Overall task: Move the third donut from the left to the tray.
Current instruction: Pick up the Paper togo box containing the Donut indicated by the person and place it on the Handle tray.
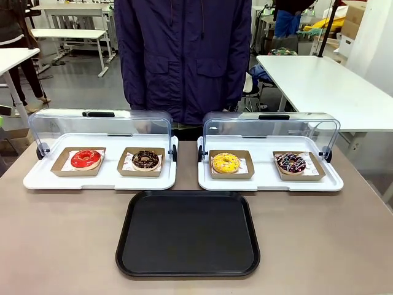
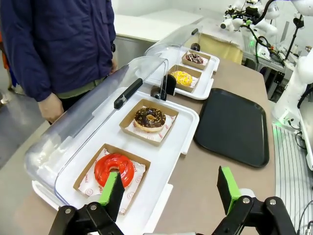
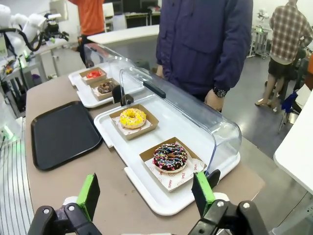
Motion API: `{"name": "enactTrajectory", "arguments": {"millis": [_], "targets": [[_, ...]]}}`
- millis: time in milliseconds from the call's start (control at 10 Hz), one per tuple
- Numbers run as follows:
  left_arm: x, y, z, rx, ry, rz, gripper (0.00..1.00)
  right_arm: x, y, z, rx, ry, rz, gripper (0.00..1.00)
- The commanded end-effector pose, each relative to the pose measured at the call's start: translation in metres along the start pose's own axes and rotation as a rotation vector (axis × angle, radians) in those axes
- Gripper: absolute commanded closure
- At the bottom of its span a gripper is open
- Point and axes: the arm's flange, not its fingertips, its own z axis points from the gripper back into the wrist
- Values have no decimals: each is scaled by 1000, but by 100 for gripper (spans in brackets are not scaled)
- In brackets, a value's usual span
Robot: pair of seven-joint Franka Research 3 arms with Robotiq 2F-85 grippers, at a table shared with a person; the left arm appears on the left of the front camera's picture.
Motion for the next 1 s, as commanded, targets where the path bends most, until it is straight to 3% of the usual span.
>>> {"name": "enactTrajectory", "arguments": {"millis": [0,900], "targets": [[3,0,2,1,9,7,0,0,-4,0,-3,-35,31,0],[3,0,2,1,9,7,0,0,-4,0,-3,-35,31,0]]}}
